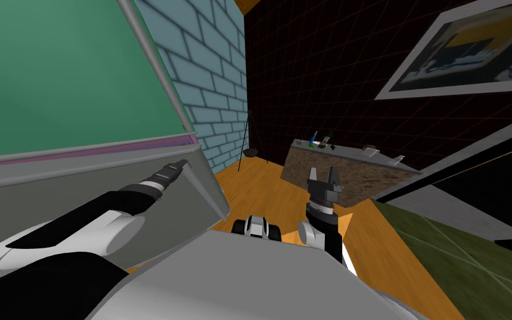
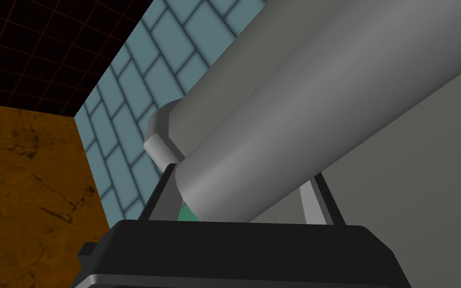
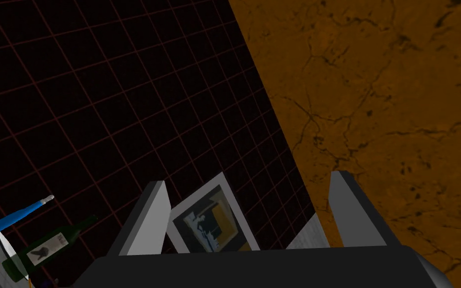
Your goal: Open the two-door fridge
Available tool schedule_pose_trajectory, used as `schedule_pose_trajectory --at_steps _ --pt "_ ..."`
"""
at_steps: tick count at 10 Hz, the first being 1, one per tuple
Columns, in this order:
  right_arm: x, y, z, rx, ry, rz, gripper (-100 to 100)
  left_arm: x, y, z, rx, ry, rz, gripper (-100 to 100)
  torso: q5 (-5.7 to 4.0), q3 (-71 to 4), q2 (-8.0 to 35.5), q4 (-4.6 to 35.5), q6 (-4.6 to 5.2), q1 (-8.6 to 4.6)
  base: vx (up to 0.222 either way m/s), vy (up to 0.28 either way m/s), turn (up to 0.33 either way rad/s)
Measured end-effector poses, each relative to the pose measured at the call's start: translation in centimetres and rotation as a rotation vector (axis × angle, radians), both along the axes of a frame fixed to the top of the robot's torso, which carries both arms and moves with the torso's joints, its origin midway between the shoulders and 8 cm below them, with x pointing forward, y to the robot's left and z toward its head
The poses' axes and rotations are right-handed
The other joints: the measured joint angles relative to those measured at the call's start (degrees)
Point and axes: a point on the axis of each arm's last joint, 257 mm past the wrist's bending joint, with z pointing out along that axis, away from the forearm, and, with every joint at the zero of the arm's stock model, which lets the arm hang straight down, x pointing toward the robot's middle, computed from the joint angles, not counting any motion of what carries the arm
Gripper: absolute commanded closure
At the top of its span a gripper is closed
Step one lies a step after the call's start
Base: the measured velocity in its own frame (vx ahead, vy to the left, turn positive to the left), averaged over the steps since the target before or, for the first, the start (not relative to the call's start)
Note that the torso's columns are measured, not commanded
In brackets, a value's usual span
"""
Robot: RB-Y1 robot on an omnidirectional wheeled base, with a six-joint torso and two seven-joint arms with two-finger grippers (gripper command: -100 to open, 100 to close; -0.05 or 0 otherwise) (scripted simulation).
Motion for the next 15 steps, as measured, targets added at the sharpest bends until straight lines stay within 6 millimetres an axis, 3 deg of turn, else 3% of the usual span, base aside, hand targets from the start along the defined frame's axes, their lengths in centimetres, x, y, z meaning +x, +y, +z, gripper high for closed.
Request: schedule_pose_trajectory --at_steps 8,15 --pt "0.0 0.0 0.0 0.000 0.000 0.000 0 2.0 -4.1 -0.1 0.000 0.010 -0.152 100 -0.09 -0.3 -0.4 -0.1 0.06 -0.13 -0.309 -0.004 -0.084" --pt "0.0 0.0 0.0 0.000 0.000 0.000 0 3.4 -7.9 0.3 0.004 0.001 -0.267 100 -0.02 0.0 0.0 0.0 -0.02 0.04 -0.251 0.058 -0.093"
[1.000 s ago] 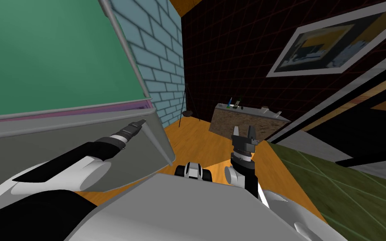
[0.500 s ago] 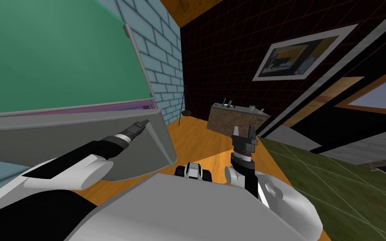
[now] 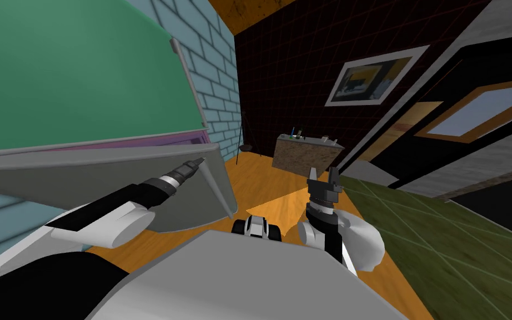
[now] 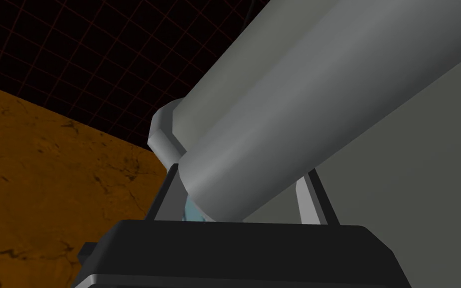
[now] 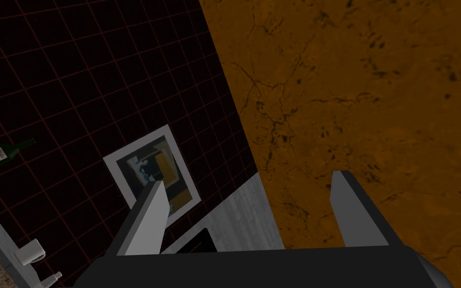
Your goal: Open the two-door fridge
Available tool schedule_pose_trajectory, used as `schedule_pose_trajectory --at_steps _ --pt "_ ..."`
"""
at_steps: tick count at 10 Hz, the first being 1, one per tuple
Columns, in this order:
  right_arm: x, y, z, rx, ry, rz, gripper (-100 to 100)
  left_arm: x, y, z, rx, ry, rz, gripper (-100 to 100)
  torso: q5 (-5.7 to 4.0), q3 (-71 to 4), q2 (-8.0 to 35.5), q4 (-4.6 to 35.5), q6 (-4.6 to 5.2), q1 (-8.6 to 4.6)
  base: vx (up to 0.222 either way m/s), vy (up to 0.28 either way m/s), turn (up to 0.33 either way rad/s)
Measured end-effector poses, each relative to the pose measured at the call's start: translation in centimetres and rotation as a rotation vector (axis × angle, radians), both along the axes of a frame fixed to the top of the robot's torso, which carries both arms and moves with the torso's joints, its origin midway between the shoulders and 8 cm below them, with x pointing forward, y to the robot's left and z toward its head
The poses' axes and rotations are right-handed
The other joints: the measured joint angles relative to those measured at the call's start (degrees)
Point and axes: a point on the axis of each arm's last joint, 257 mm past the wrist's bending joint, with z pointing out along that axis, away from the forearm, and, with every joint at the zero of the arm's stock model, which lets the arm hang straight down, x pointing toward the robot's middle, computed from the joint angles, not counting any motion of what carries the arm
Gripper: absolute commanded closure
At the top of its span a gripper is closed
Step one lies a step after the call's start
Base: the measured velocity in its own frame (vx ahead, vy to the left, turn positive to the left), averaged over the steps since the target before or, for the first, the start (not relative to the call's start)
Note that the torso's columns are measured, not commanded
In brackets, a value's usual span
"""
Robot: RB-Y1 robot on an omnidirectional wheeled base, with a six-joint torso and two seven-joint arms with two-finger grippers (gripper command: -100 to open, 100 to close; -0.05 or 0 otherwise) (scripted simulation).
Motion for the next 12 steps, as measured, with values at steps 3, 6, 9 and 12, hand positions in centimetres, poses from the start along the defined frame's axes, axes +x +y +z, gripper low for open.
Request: schedule_pose_trajectory --at_steps 3,6,9,12 --pt "0.0 0.0 0.0 0.000 0.000 0.000 0 0.2 -1.5 -0.3 -0.004 0.003 -0.043 100 0.02 -0.1 -0.2 0.0 -0.16 0.16 -0.254 0.055 -0.074" --pt "0.0 0.0 0.0 0.000 0.000 0.000 0 0.6 -3.0 -0.3 -0.004 0.003 -0.092 100 0.02 -0.1 -0.3 -0.1 -0.06 0.07 -0.280 0.060 -0.097" --pt "0.0 0.0 0.0 0.000 0.000 0.000 0 0.6 -4.0 0.0 -0.002 0.001 -0.130 -100 -0.11 -0.4 -0.6 -0.2 0.04 -0.28 -0.133 0.022 -0.016" --pt "0.0 0.0 0.0 0.000 0.000 0.000 0 0.4 -3.3 1.5 -0.001 0.002 -0.133 -100 -0.23 -0.3 -0.3 0.0 -0.01 -0.25 0.067 -0.044 0.037"
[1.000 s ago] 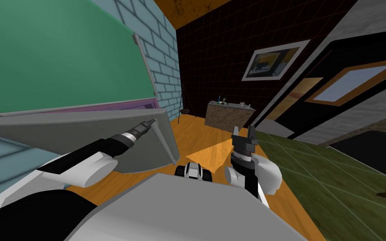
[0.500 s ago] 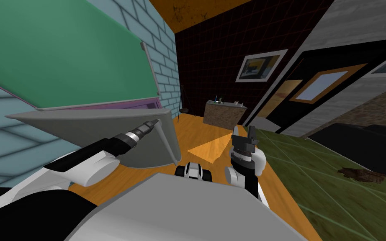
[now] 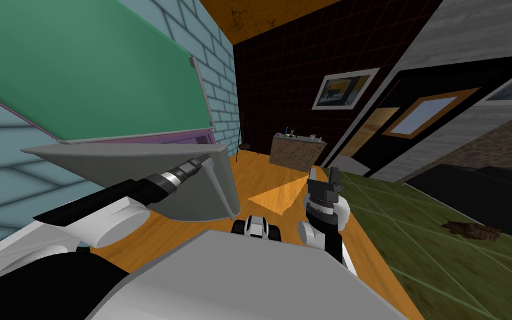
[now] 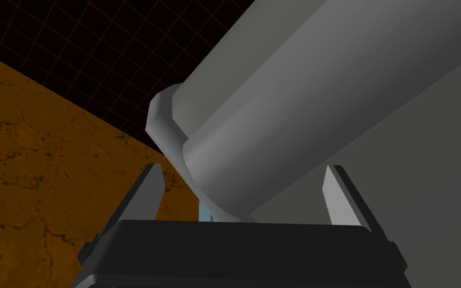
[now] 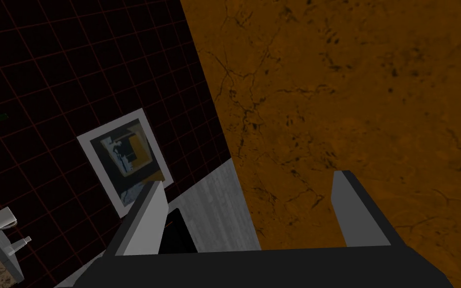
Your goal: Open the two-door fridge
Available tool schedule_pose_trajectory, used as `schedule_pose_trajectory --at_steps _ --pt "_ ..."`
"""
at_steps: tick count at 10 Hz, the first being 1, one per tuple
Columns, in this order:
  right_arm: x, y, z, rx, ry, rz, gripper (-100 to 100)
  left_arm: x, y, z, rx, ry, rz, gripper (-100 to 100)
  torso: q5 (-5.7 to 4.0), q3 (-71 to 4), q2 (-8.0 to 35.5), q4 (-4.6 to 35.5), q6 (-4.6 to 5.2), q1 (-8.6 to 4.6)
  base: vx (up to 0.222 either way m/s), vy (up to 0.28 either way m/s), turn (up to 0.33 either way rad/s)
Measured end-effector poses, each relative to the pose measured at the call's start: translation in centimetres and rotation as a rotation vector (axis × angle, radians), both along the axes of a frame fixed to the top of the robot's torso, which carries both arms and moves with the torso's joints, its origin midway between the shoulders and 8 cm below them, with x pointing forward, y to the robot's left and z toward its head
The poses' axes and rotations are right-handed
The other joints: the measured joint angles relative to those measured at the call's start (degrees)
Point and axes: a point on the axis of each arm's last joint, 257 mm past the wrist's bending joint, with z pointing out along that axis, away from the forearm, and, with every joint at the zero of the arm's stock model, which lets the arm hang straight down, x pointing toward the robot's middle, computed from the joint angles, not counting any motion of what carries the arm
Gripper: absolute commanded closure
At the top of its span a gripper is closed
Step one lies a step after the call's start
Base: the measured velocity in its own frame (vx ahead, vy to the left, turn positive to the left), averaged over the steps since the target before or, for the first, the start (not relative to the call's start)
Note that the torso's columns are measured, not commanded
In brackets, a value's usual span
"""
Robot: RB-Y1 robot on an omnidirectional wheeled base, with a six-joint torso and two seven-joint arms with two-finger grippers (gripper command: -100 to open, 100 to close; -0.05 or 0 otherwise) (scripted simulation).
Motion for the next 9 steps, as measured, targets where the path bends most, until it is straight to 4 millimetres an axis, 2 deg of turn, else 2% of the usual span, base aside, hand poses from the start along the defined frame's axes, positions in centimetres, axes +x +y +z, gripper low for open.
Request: schedule_pose_trajectory --at_steps 6,7,9 --pt "0.0 0.0 0.0 0.000 0.000 0.000 0 -0.5 0.7 3.6 0.003 -0.001 -0.023 -100 0.03 0.1 0.2 0.1 -0.01 0.08 0.014 -0.023 0.032" --pt "0.0 0.0 0.0 0.000 0.000 0.000 0 -0.6 0.8 3.7 0.003 -0.001 -0.023 0 0.05 0.2 0.2 0.1 0.00 0.14 0.000 0.000 0.000" --pt "0.0 0.0 0.0 0.000 0.000 0.000 0 -0.6 0.8 3.7 0.003 -0.001 -0.023 0 0.05 0.2 0.3 0.1 -0.01 0.16 0.000 0.000 0.000"
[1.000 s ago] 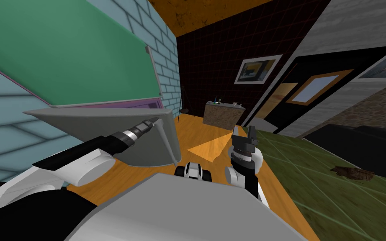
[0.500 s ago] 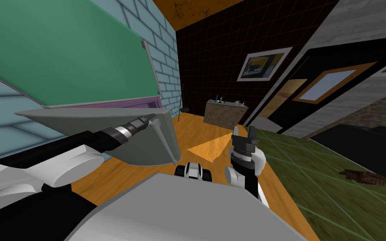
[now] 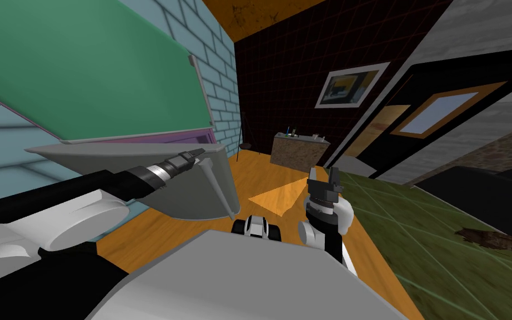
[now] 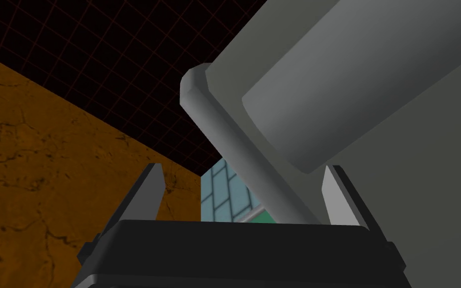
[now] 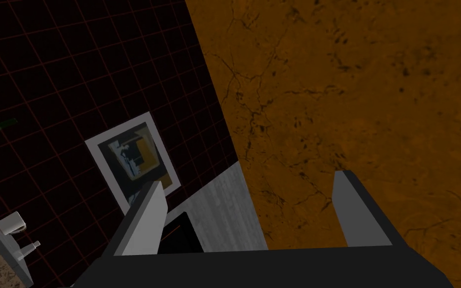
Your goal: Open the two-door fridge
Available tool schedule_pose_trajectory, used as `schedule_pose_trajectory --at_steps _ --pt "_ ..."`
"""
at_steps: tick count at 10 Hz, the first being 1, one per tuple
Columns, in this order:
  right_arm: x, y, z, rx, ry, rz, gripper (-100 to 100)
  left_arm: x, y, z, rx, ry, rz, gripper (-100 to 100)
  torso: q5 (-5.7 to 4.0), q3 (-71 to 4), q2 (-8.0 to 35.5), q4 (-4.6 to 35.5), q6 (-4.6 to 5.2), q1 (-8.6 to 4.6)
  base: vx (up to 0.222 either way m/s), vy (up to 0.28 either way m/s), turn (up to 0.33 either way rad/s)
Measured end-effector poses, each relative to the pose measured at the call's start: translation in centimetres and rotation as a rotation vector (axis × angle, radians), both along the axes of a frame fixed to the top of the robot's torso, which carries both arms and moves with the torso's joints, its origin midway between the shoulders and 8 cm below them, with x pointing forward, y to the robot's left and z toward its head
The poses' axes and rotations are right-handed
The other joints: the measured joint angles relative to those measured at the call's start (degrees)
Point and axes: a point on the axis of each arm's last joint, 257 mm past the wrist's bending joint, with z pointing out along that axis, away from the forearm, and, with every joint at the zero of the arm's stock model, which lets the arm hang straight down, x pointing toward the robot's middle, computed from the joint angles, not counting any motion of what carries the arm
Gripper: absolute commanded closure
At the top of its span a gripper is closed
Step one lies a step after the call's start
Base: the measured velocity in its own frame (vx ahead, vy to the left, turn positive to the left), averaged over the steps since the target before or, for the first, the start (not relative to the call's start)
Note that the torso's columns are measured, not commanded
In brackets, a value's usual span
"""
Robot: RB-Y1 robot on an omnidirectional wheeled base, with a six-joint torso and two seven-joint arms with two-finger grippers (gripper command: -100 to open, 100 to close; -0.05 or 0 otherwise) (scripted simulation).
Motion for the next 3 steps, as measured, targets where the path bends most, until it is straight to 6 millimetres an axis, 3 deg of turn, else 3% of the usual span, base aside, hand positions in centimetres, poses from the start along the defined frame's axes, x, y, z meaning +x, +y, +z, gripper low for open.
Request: schedule_pose_trajectory --at_steps 3 --pt "0.00 0.00 0.00 0.000 0.000 0.000 0 0.00 0.00 0.00 0.000 0.000 0.000 0 -0.02 0.0 0.0 0.0 0.00 -0.05 0.000 0.000 0.000"
